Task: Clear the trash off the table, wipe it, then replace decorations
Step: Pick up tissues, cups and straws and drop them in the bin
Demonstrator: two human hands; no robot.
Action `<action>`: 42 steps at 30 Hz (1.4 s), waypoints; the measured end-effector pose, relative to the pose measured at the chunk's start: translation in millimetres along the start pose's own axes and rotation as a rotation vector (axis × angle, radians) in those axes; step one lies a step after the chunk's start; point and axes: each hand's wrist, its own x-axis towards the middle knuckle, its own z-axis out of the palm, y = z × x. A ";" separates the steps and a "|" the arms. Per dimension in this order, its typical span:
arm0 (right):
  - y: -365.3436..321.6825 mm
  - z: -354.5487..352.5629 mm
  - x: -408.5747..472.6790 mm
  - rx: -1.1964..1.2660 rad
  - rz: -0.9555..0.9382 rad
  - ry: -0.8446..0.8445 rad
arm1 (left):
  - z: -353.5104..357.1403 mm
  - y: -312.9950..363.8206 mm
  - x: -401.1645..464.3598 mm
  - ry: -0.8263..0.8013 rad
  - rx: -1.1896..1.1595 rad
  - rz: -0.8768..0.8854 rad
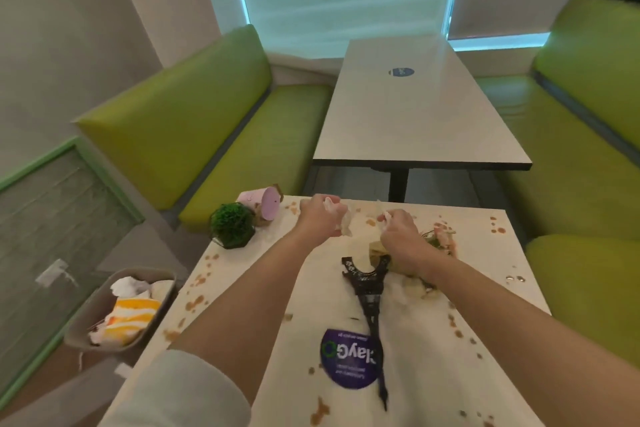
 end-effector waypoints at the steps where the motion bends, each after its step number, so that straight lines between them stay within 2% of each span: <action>1: -6.5 10.1 -8.2 -0.016 -0.004 -0.036 | -13.5 -6.0 -8.5 -0.002 0.001 -0.001; 5: -43.9 66.3 -57.1 -0.048 -0.097 -0.217 | -91.3 -43.9 -44.7 -0.033 0.100 -0.010; 8: -70.9 111.6 -84.0 -0.036 -0.151 -0.219 | -148.3 -72.6 -65.9 -0.034 0.096 -0.002; 12: -95.0 173.6 -105.3 -0.018 -0.109 -0.207 | -211.1 -110.8 -86.1 0.015 0.017 -0.049; 16: -118.6 232.6 -125.2 0.022 -0.095 -0.254 | -266.7 -150.7 -106.7 0.046 0.067 -0.174; 19: -137.0 271.7 -136.8 0.043 -0.120 -0.283 | -298.2 -177.5 -122.1 0.093 -0.003 -0.246; 23: -154.9 310.5 -138.7 0.087 -0.166 -0.325 | -332.2 -225.7 -116.6 0.166 0.051 -0.284; 27: -169.2 341.7 -129.1 0.086 -0.175 -0.304 | -360.6 -303.8 -70.8 0.312 -0.076 -0.378; 30: -174.4 363.3 -115.4 0.049 -0.206 -0.293 | -370.6 -292.5 -80.0 0.349 -0.211 -0.442; 32: -177.5 375.5 -107.1 0.042 -0.214 -0.290 | -376.5 -280.8 -85.8 0.435 -0.259 -0.467; 35: -176.4 396.4 -93.1 0.056 -0.173 -0.298 | -381.5 -293.8 -77.5 0.484 -0.183 -0.439; 40: -173.4 424.3 -72.8 0.041 -0.132 -0.281 | -399.9 -328.8 -60.4 0.443 0.046 -0.340; 42: -172.3 432.4 -68.4 0.056 -0.109 -0.276 | -409.5 -340.6 -51.1 0.497 0.118 -0.342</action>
